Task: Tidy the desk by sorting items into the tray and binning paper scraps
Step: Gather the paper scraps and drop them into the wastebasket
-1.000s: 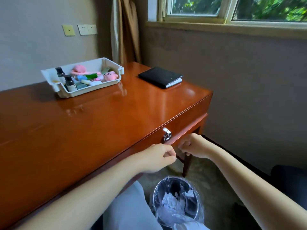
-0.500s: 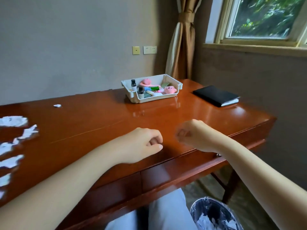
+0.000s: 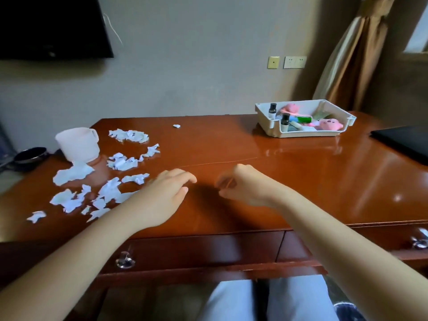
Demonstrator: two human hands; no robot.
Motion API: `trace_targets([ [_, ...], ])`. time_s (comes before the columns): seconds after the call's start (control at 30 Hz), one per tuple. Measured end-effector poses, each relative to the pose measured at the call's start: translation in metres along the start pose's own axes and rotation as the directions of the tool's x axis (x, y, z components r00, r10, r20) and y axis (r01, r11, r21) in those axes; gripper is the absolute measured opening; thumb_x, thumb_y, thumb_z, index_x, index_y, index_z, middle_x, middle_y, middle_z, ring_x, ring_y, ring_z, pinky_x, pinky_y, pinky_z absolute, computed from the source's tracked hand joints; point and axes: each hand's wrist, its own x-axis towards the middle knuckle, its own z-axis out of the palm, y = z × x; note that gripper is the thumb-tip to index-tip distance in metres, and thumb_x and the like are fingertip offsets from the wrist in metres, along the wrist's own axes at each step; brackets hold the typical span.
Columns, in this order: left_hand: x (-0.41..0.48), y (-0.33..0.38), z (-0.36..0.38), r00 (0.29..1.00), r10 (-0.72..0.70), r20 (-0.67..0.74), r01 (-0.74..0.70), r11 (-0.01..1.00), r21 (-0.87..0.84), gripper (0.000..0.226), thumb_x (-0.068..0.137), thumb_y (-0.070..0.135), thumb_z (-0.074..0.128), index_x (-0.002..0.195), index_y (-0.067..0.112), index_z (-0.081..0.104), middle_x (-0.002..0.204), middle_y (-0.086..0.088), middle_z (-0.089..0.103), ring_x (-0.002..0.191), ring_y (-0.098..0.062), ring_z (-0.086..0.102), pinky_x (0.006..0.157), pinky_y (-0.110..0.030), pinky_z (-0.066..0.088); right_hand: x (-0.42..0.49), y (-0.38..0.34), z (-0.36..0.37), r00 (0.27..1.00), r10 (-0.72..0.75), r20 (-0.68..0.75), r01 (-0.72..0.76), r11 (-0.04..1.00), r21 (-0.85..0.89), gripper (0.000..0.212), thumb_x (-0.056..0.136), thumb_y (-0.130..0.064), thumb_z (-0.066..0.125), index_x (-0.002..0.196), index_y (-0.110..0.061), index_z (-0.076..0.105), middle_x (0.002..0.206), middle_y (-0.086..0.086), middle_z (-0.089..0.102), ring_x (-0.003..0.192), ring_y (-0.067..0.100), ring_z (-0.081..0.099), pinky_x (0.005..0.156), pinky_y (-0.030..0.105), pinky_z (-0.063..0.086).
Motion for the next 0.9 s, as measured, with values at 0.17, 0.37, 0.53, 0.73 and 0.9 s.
trace_targets([
  [0.17, -0.028, -0.054, 0.012, 0.972, -0.184, -0.148, 0.205, 0.969, 0.136, 0.046, 0.100, 0.033, 0.028, 0.145, 0.030, 0.025, 0.155, 0.009, 0.019, 0.144, -0.013, 0.014, 0.117, -0.038, 0.011, 0.031, -0.035, 0.034, 0.992, -0.085, 0.093, 0.083, 0.996, 0.028, 0.042, 0.089, -0.029, 0.061, 0.128, -0.016, 0.053, 0.129, 0.005, 0.056, 0.115, 0.020, 0.053, 0.096, 0.025, 0.041],
  [0.37, -0.048, -0.103, 0.018, 0.888, -0.413, -0.202, 0.450, 0.872, 0.193, 0.061, 0.095, 0.052, 0.023, 0.150, 0.032, 0.006, 0.160, 0.002, -0.003, 0.147, -0.022, -0.008, 0.118, -0.047, 0.002, 0.056, -0.064, 0.068, 0.978, -0.141, 0.150, 0.137, 0.990, 0.036, 0.068, 0.087, -0.044, 0.058, 0.145, -0.024, 0.029, 0.153, 0.006, 0.025, 0.139, 0.031, 0.024, 0.114, 0.046, 0.026],
  [0.53, -0.056, -0.125, 0.015, 0.820, -0.519, -0.242, 0.562, 0.812, 0.161, 0.076, 0.082, 0.067, 0.016, 0.149, 0.033, 0.004, 0.160, -0.001, -0.005, 0.147, -0.027, -0.008, 0.115, -0.055, 0.005, 0.077, -0.087, 0.092, 0.972, -0.163, 0.168, 0.165, 0.986, 0.003, 0.080, 0.086, -0.052, 0.055, 0.149, -0.029, 0.014, 0.160, 0.007, 0.002, 0.147, 0.033, -0.005, 0.118, 0.049, 0.007],
  [0.73, -0.063, -0.143, 0.010, 0.769, -0.567, -0.294, 0.625, 0.763, 0.164, 0.092, 0.067, 0.081, 0.019, 0.147, 0.039, 0.008, 0.160, 0.001, 0.000, 0.147, -0.029, -0.006, 0.111, -0.061, 0.011, 0.104, -0.103, 0.113, 0.972, -0.204, 0.116, 0.209, 0.977, -0.034, 0.079, 0.087, -0.055, 0.051, 0.150, -0.031, 0.009, 0.160, 0.009, -0.006, 0.145, 0.037, -0.011, 0.117, 0.051, 0.003],
  [0.9, -0.060, -0.157, 0.012, 0.727, -0.631, -0.271, 0.673, 0.733, 0.098, 0.085, 0.075, 0.080, 0.029, 0.147, 0.041, 0.009, 0.159, 0.002, 0.001, 0.147, -0.030, -0.005, 0.110, -0.063, 0.010, 0.125, -0.109, 0.118, 0.968, -0.219, 0.121, 0.227, 0.972, -0.055, 0.075, 0.088, -0.057, 0.048, 0.149, -0.033, 0.013, 0.160, 0.009, -0.001, 0.146, 0.038, -0.007, 0.117, 0.050, 0.004],
])
